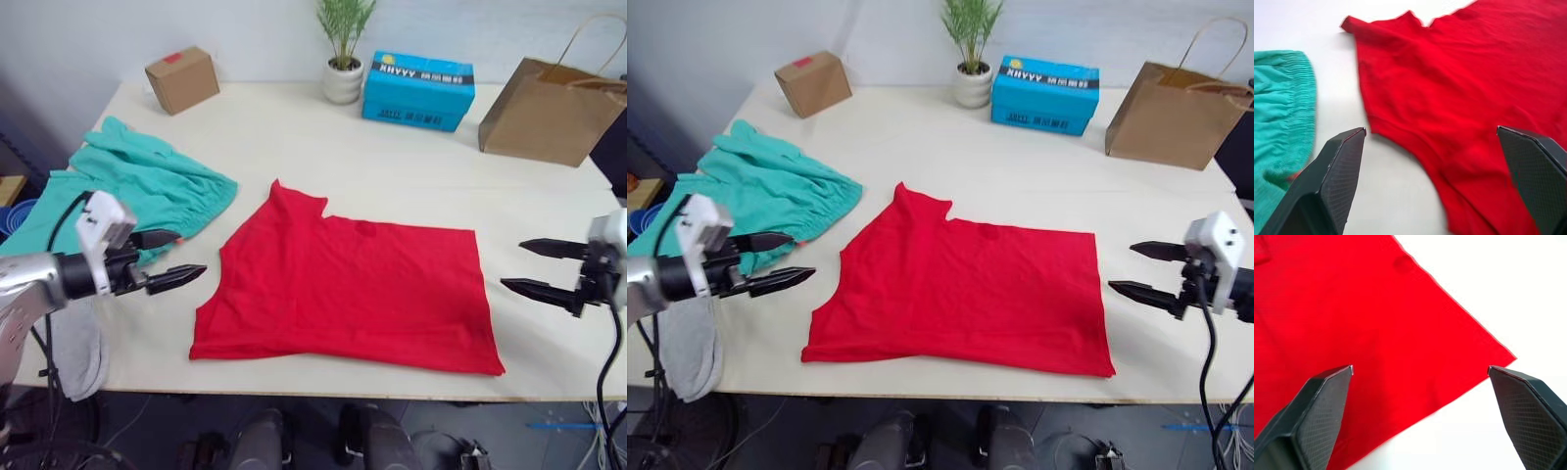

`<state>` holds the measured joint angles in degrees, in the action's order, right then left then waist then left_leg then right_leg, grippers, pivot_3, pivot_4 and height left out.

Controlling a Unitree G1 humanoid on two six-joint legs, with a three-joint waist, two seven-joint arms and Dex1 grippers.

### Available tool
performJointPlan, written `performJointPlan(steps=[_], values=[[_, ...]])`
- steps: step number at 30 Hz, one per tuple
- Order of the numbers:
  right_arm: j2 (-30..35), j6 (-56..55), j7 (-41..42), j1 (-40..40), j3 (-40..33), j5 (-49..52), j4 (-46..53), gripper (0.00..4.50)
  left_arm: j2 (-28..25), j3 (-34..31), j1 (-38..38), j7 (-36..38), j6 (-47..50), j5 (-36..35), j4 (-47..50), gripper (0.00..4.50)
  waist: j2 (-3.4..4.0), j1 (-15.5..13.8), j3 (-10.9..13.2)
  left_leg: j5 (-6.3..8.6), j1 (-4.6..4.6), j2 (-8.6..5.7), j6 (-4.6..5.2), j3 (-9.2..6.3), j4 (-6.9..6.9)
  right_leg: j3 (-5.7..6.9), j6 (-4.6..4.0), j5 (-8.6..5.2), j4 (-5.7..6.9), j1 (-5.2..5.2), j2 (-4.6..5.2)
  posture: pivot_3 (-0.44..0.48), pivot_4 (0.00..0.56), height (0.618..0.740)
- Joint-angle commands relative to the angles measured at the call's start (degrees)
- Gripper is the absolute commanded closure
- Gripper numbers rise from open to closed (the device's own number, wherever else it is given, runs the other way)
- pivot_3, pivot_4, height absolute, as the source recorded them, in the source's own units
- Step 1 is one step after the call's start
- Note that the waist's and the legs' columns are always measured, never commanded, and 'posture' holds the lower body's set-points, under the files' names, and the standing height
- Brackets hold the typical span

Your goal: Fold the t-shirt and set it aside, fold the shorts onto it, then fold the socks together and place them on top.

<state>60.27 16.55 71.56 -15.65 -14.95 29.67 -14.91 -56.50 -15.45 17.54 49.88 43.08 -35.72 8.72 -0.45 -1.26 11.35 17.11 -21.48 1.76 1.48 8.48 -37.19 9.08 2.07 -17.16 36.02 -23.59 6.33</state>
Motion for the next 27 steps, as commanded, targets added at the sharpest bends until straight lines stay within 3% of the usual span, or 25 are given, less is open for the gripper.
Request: performJointPlan(steps=[1, 5, 9, 12, 16, 23, 26, 27], values=[[-4.1, -1.3, -1.5, -12.4, 6.5, -6.2, -9.5, 0.00, 3.6, 9.9, 13.7, 2.4, 2.6, 3.7, -11.1, 0.01, -0.01, 0.1, 0.0, -0.02, 0.04, -0.01, 0.01, 0.04, -0.13, 0.00, 0.00, 0.00, 0.07, 0.05, -0.02, 0.000, 0.150, 0.740], [-10.8, -7.2, -9.5, -30.9, 12.6, -17.1, -31.6, 0.00, 15.4, 20.5, 33.2, 1.0, -4.0, 15.3, -36.3, 0.01, -0.12, 0.4, 0.1, -0.15, -0.05, -0.08, 0.12, 0.14, -0.44, -0.11, 0.09, 0.09, 0.37, -0.01, 0.01, 0.000, 0.150, 0.740], [-13.7, -12.0, -9.8, -38.7, 16.3, -23.0, -44.6, 0.00, 22.3, 21.7, 44.0, -2.8, -13.2, 22.0, -56.3, 0.01, -0.21, 0.9, 0.1, -0.14, -0.28, -0.02, 0.09, 0.10, -0.57, -0.03, 0.09, 0.07, 0.72, -0.17, -0.05, 0.000, 0.150, 0.740], [-15.4, -13.3, -12.1, -42.8, 18.0, -26.8, -50.6, 0.00, 25.3, 21.8, 49.2, -5.8, -19.1, 25.8, -67.9, 0.01, -0.22, 1.6, 0.1, -0.13, -1.05, -0.05, 0.10, 0.08, -0.75, 0.05, 0.10, 0.07, 0.84, -0.84, -0.07, 0.000, 0.150, 0.740], [-16.5, -11.5, -12.5, -46.9, 19.1, -30.1, -55.0, 0.00, 27.6, 22.0, 52.9, -5.1, -22.7, 29.3, -75.4, 0.01, -0.23, 2.6, 0.1, -0.14, -1.22, -0.06, 0.12, 0.09, -0.84, 0.05, 0.10, 0.08, 1.02, -1.04, -0.07, 0.000, 0.150, 0.740], [-18.6, -10.4, -10.1, -48.6, 18.1, -31.3, -57.8, 0.00, 29.7, 19.4, 53.8, -5.5, -25.2, 31.5, -80.5, 0.01, -0.23, 3.0, 0.1, -0.20, -1.11, -0.05, 0.11, 0.08, -0.97, -0.01, 0.10, 0.08, 1.31, -1.01, 0.02, 0.000, 0.150, 0.740], [-19.1, -9.7, -10.6, -49.1, 17.1, -31.2, -58.3, 0.59, 30.1, 18.1, 53.8, -6.5, -25.6, 32.0, -81.4, 0.00, -0.24, 3.0, 0.1, -0.21, -1.09, -0.07, 0.10, 0.09, -1.00, -0.02, 0.10, 0.08, 1.38, -1.01, 0.06, 0.000, 0.150, 0.740], [-19.2, -9.5, -10.5, -49.1, 17.0, -31.2, -58.4, 0.94, 30.2, 17.5, 53.8, -7.1, -25.9, 32.1, -81.7, 0.20, -0.23, 3.0, 0.1, -0.22, -1.09, -0.08, 0.11, 0.09, -1.01, -0.02, 0.10, 0.08, 1.38, -1.01, 0.07, 0.000, 0.150, 0.740]])
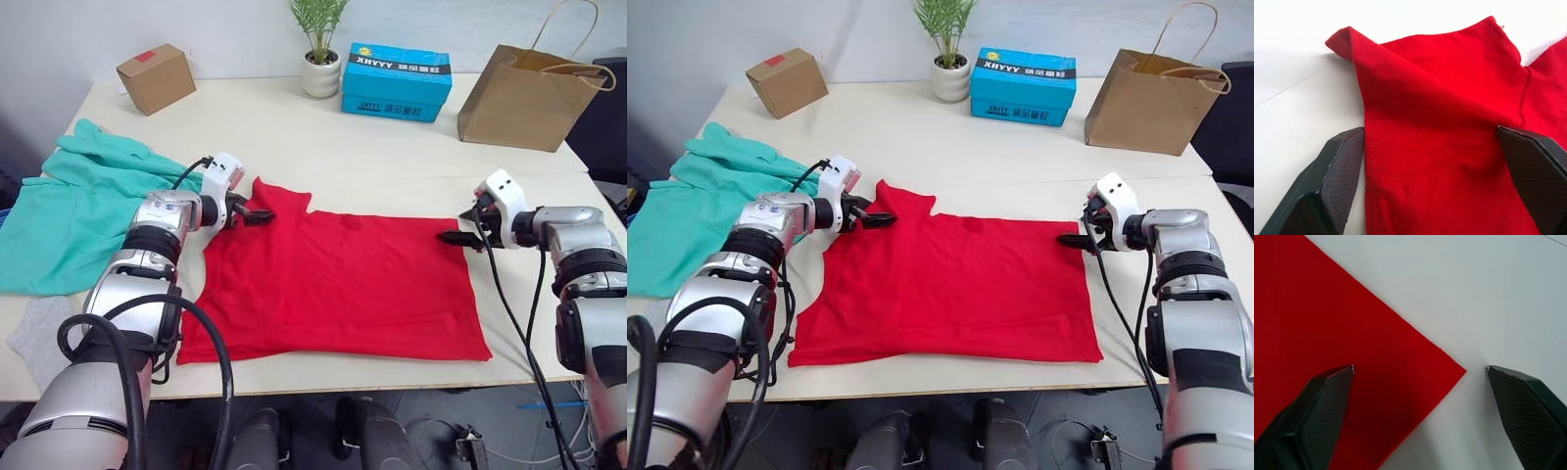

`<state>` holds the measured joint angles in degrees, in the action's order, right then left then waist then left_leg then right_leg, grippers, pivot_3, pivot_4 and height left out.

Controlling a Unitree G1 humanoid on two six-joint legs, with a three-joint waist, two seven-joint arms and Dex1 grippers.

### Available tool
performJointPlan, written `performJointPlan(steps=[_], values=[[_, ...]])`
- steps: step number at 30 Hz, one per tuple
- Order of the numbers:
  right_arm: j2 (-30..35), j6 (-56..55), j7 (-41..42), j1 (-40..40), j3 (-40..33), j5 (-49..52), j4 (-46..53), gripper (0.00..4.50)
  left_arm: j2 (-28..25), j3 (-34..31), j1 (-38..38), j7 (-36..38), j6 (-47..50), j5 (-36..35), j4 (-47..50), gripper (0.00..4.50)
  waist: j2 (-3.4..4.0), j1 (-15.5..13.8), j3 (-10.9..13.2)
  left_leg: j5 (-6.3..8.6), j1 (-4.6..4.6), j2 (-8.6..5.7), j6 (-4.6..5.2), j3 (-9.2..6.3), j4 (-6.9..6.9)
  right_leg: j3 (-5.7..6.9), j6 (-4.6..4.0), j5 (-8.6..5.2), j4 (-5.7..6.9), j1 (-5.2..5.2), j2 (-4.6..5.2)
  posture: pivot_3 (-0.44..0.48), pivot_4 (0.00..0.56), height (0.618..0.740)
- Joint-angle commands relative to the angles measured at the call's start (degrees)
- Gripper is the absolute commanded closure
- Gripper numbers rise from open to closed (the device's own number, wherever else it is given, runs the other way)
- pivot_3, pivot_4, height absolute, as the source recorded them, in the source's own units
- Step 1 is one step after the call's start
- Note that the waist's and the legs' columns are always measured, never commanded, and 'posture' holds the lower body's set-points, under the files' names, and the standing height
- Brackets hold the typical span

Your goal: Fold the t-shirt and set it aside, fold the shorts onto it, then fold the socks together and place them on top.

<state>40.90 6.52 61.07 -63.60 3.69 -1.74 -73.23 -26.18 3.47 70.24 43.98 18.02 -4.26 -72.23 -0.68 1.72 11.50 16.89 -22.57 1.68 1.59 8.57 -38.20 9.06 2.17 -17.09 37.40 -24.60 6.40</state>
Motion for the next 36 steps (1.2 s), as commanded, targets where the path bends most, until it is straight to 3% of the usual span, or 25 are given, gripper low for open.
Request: performJointPlan(steps=[1, 10, 14, 23, 36], values=[[0.1, 0.6, -0.2, -1.2, -1.7, 0.0, -0.1, 1.35, 0.0, -2.0, 1.2, -1.6, -0.8, 0.7, -1.1, 0.43, 0.00, 0.0, 0.0, 0.00, 0.00, -0.01, 0.01, 0.00, -0.01, 0.00, 0.00, 0.00, 0.02, 0.00, 0.02, 0.000, 0.150, 0.740], [-0.4, -1.1, -0.7, -1.1, -3.6, 0.3, 0.2, 4.49, 0.8, -6.5, 1.5, -2.3, -2.1, 0.1, -1.9, 3.27, 0.00, 0.0, 0.0, -0.01, 0.01, -0.01, 0.01, 0.00, -0.01, 0.00, 0.00, 0.00, 0.03, 0.00, 0.03, 0.000, 0.150, 0.740], [-0.2, -2.3, -0.7, -0.9, -5.3, 1.3, 0.5, 4.50, 0.5, -8.8, 1.1, -2.5, -3.5, -0.9, -1.8, 4.48, 0.00, 0.0, 0.0, -0.01, 0.01, -0.01, 0.01, 0.00, -0.01, 0.00, 0.00, 0.00, 0.04, -0.01, 0.03, 0.000, 0.150, 0.740], [0.8, -3.4, 0.9, 0.2, -7.9, 2.4, 0.6, 4.50, -1.0, -11.5, 0.0, -0.1, -4.4, -0.8, -1.2, 4.48, 0.00, 0.0, 0.0, -0.01, 0.01, -0.02, 0.01, 0.00, -0.01, 0.00, 0.00, 0.00, 0.04, 0.00, 0.01, 0.000, 0.150, 0.740], [2.3, -4.9, 5.8, 4.8, -13.9, 7.1, 2.3, 4.50, -3.4, -9.2, -3.1, 3.8, -8.7, 1.9, 1.8, 4.48, 0.00, 0.0, 0.0, -0.01, 0.01, -0.03, 0.01, 0.00, -0.03, 0.00, 0.00, 0.00, 0.04, 0.00, 0.00, 0.000, 0.150, 0.740]])
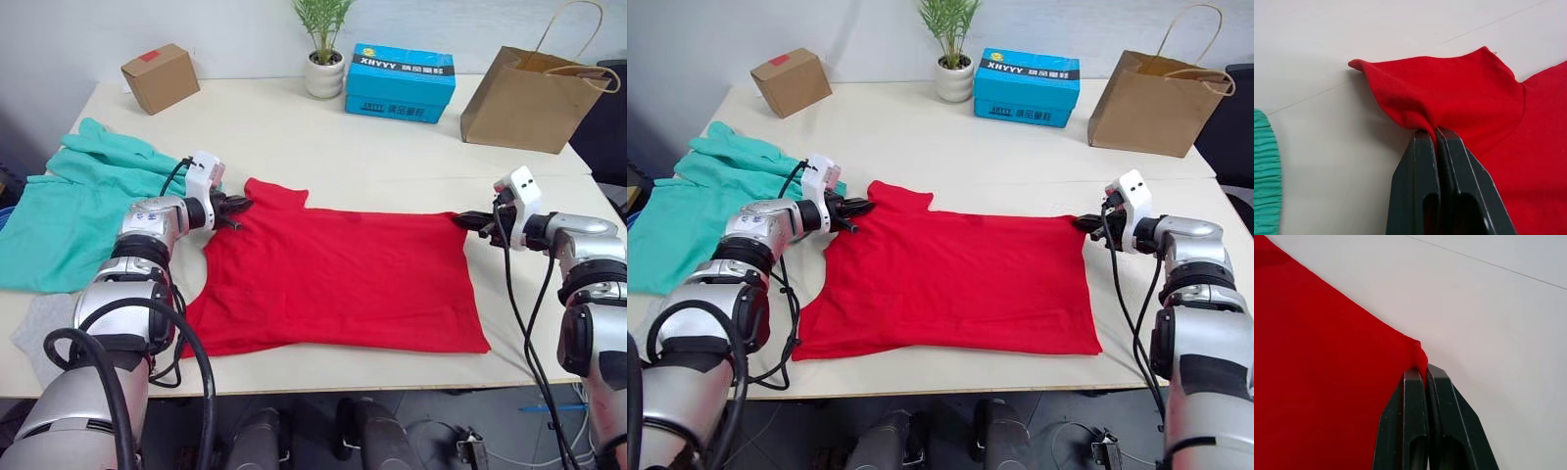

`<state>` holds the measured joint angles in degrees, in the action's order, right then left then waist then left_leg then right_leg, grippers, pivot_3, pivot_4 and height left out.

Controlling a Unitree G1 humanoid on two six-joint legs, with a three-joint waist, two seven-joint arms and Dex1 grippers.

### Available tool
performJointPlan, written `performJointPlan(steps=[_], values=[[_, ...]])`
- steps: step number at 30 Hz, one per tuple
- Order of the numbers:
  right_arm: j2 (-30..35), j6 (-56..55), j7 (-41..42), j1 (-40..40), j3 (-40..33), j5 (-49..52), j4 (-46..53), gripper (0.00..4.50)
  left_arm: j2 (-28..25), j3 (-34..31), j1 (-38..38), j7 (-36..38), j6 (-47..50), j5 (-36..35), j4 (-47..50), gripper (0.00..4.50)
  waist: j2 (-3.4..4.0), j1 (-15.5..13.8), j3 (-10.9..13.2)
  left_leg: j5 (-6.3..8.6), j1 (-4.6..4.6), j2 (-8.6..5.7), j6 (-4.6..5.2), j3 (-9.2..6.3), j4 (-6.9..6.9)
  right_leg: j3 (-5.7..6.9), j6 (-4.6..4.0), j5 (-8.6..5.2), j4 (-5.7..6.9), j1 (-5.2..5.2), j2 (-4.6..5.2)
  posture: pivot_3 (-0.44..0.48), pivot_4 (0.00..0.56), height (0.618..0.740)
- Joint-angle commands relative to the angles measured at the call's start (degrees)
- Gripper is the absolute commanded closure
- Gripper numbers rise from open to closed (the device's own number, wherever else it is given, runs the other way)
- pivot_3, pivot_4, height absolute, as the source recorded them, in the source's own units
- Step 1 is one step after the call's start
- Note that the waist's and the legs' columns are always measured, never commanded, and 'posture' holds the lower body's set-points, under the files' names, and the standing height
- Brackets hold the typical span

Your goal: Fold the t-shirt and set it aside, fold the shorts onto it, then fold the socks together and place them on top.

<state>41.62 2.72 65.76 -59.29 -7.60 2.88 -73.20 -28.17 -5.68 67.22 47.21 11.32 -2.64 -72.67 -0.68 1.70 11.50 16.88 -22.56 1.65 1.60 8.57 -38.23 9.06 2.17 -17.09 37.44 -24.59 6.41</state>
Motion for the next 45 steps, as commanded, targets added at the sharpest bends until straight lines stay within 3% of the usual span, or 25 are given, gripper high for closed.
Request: performJointPlan(steps=[1, 11, 33, 40, 45], values=[[1.6, -1.6, 1.7, 1.1, -2.9, 2.9, 2.5, 4.50, -1.5, 0.0, -0.4, 0.6, -2.3, 0.3, 2.6, 4.48, 0.00, 0.0, 0.0, 0.00, 0.00, 0.00, 0.00, 0.00, -0.01, 0.00, 0.00, 0.00, 0.00, 0.00, -0.01, 0.000, 0.150, 0.740], [1.6, -5.0, 5.3, 6.6, -4.5, 5.3, 5.1, 4.50, -2.8, -0.2, -2.9, 2.9, -3.9, -0.1, 5.8, 4.48, 0.00, 0.0, 0.0, 0.00, 0.03, 0.01, 0.00, 0.00, -0.01, -0.01, 0.00, 0.00, 0.03, 0.00, 0.00, 0.000, 0.150, 0.740], [-0.7, -12.8, 7.2, 19.8, -3.7, 7.1, 13.5, 4.50, -4.2, 3.6, -15.8, 6.6, -0.4, -0.5, 24.3, 4.48, 0.00, -0.1, 0.0, 0.00, 0.17, 0.02, 0.00, 0.00, -0.09, -0.06, 0.00, 0.00, 0.10, 0.13, 0.03, 0.000, 0.150, 0.740], [1.4, -11.9, 10.7, 23.1, -4.6, 10.0, 22.8, 2.64, -6.8, 2.6, -16.7, 11.9, 7.9, -4.2, 31.1, 2.67, -0.01, -0.1, 0.0, 0.00, 0.18, 0.03, 0.00, 0.00, -0.13, -0.06, 0.00, 0.00, 0.13, 0.14, 0.03, 0.000, 0.150, 0.740], [4.4, -8.6, 12.3, 28.0, -6.6, 13.6, 35.0, 0.88, -10.1, 3.0, -12.5, 15.8, 19.3, -6.0, 30.7, 1.09, -0.01, -0.3, 0.0, 0.00, 0.17, 0.03, 0.00, -0.01, -0.17, -0.07, 0.00, 0.00, 0.17, 0.14, 0.03, 0.000, 0.150, 0.740]])
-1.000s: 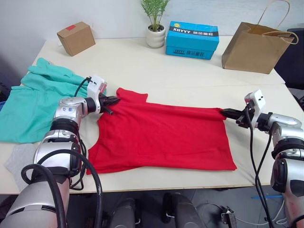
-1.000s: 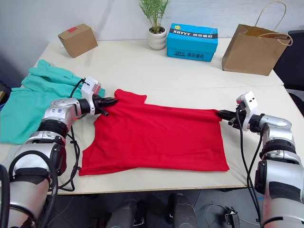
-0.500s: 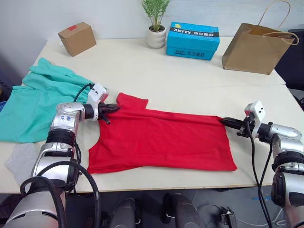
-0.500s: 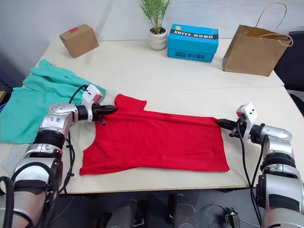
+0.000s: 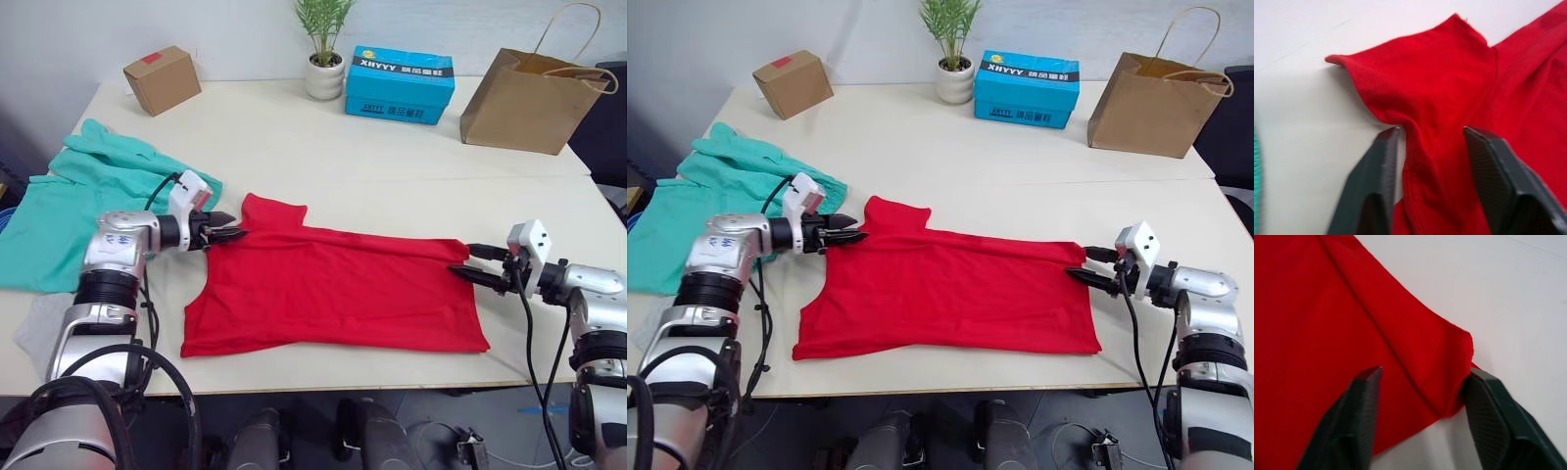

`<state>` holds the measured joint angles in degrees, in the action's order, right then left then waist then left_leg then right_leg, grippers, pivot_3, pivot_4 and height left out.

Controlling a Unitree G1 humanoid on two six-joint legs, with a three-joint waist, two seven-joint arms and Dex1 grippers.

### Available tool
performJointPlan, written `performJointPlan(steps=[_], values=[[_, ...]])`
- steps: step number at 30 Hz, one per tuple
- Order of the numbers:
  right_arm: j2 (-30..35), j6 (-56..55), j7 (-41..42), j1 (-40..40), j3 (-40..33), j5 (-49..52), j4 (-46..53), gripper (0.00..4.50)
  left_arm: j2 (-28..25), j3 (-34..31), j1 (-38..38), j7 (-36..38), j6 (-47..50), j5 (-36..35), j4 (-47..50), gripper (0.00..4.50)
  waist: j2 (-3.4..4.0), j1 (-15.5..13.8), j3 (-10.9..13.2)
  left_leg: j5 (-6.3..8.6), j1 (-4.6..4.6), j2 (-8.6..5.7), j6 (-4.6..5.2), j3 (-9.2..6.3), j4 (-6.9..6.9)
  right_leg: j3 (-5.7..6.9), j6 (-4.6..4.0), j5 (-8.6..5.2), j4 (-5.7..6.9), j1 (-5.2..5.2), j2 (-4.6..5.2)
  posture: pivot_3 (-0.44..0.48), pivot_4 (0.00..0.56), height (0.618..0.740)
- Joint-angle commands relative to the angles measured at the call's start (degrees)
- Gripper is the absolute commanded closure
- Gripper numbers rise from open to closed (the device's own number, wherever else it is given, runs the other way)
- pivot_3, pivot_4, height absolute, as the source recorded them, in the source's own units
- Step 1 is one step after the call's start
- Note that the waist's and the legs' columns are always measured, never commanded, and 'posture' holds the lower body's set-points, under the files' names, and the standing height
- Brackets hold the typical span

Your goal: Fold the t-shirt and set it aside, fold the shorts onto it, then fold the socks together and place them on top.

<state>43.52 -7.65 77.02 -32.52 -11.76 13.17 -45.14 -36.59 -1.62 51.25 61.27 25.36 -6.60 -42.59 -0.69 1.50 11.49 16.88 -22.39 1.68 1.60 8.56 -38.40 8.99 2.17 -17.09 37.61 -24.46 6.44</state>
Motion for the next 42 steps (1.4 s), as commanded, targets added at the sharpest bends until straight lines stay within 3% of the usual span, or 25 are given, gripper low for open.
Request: performJointPlan(steps=[1, 3, 4, 8, 13, 19, 23, 26, 32, 38, 42], values=[[2.8, -0.7, 1.2, 2.1, -3.1, 4.1, 9.3, 0.58, -1.8, -1.5, 4.9, 2.0, 7.3, -2.8, -0.1, 0.84, 0.00, -0.2, 0.0, 0.00, 0.00, 0.00, 0.00, -0.01, -0.03, 0.00, 0.00, 0.00, 0.02, 0.00, 0.00, 0.000, 0.150, 0.740], [3.1, -0.6, 0.1, 3.4, -4.1, 5.7, 14.0, 0.00, -2.0, -1.8, 7.9, 2.2, 12.0, -3.5, -2.2, 0.21, -0.01, -0.3, 0.0, 0.00, -0.02, 0.01, 0.00, -0.06, -0.15, 0.01, 0.00, 0.00, 0.04, 0.02, -0.01, 0.000, 0.150, 0.740], [3.1, 0.5, -0.6, 4.0, -4.4, 6.4, 16.5, 0.00, -1.8, -1.7, 9.5, 1.6, 13.6, -3.3, -3.8, 0.02, -0.01, -0.3, 0.0, 0.00, -0.04, 0.00, 0.00, -0.06, -0.19, 0.01, 0.00, 0.00, 0.06, 0.02, 0.00, 0.000, 0.150, 0.740], [2.7, 4.0, -3.0, 6.7, -4.0, 8.0, 24.8, 0.00, 1.1, -1.6, 16.8, -4.5, 18.1, -2.1, -13.3, 0.02, -0.01, -0.6, 0.0, 0.01, -0.02, 0.00, 0.01, -0.09, -0.27, -0.01, 0.00, 0.00, 0.12, 0.05, 0.00, 0.000, 0.150, 0.740], [0.7, 4.6, -6.1, 9.1, -2.6, 8.3, 31.4, 0.00, 6.0, -3.6, 22.8, -15.6, 15.8, -1.3, -24.8, 0.02, -0.05, -1.3, 0.0, 0.01, -0.03, 0.00, 0.02, -0.08, -0.33, -0.02, 0.00, 0.00, 0.14, 0.04, 0.01, 0.000, 0.150, 0.740], [-1.4, 6.6, -9.0, 12.2, -1.7, 9.6, 39.5, 0.00, 10.8, -3.9, 24.5, -22.4, 6.6, 0.8, -29.8, 0.02, -0.07, -1.4, 0.0, 0.02, -0.04, 0.00, 0.02, -0.09, -0.32, 0.00, 0.00, 0.00, 0.14, 0.02, 0.02, 0.000, 0.150, 0.740], [-1.5, 8.9, -11.2, 15.3, -1.8, 10.5, 45.0, 0.00, 12.3, -2.2, 24.0, -20.1, 5.1, 2.8, -31.2, 0.02, -0.09, -1.4, 0.0, 0.02, -0.06, -0.03, 0.02, -0.09, -0.34, -0.01, 0.00, 0.00, 0.14, 0.02, 0.03, 0.000, 0.150, 0.740], [-1.5, 10.1, -13.0, 17.3, -2.3, 11.2, 47.9, 0.00, 13.2, -3.0, 23.6, -21.9, 2.1, 3.0, -31.5, 0.65, -0.09, -1.4, 0.0, 0.02, -0.05, -0.02, 0.02, -0.08, -0.34, 0.00, 0.00, 0.00, 0.14, 0.02, 0.01, 0.000, 0.150, 0.740], [-2.8, 9.3, -16.6, 20.2, -3.1, 12.4, 52.1, 0.00, 13.6, -4.7, 22.0, -21.0, -4.6, 2.3, -31.6, 2.57, -0.14, -1.4, 0.1, 0.02, -0.06, -0.02, 0.02, -0.09, -0.35, 0.00, 0.00, 0.00, 0.13, 0.02, 0.03, 0.000, 0.150, 0.740], [-2.7, 10.2, -17.7, 21.6, -2.8, 12.7, 53.0, 0.00, 11.3, -5.8, 19.5, -7.2, -14.5, 1.0, -29.4, 4.48, -0.14, -1.3, 0.1, 0.02, -0.05, -0.01, 0.02, -0.08, -0.35, 0.01, 0.00, 0.00, 0.13, 0.02, 0.00, 0.000, 0.150, 0.740], [-2.7, 10.2, -17.9, 22.6, -2.5, 12.9, 53.2, 0.00, 9.9, -5.7, 17.5, 1.9, -19.9, 0.6, -27.2, 4.48, -0.15, -1.4, 0.1, 0.03, -0.05, 0.00, 0.02, -0.07, -0.35, 0.02, -0.01, -0.01, 0.12, 0.02, -0.05, 0.000, 0.150, 0.740]])
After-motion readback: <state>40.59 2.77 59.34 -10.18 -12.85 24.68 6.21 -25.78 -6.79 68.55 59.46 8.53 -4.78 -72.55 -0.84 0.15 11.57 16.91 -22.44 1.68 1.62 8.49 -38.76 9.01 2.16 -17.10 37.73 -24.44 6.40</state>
